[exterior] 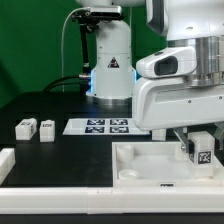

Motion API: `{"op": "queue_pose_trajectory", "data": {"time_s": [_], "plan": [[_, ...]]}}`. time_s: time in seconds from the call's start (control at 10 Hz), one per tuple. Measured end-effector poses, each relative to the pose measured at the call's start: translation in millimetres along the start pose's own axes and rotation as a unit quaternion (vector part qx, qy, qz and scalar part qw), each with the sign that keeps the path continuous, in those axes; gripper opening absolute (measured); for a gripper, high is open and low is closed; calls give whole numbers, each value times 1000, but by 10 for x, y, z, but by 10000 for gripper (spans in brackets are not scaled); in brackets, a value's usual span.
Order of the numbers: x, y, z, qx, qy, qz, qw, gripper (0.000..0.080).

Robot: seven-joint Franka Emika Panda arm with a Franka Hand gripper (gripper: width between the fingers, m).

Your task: Assemble one leg

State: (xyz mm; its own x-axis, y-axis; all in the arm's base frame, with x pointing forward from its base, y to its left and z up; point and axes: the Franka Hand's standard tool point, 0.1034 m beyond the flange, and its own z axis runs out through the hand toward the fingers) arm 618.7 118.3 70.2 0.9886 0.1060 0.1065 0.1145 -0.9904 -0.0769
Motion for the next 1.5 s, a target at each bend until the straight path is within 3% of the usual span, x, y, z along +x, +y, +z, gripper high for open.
{"op": "queue_pose_trajectory", "data": {"time_s": [0.2,0.5,0.7,1.1,1.2,1.4,1.5], "plan": [[7,35,-1,4,14,154,988,291],[-6,49,9,1,13,354,935,291],[-7,48,14,10,12,494,869,292],[-16,25,16,17,10,661,750,293],[-17,10,18,17,9,671,741,293],[-19,6,21,17,9,645,764,293],[-22,-20,25,17,9,635,772,461]]}}
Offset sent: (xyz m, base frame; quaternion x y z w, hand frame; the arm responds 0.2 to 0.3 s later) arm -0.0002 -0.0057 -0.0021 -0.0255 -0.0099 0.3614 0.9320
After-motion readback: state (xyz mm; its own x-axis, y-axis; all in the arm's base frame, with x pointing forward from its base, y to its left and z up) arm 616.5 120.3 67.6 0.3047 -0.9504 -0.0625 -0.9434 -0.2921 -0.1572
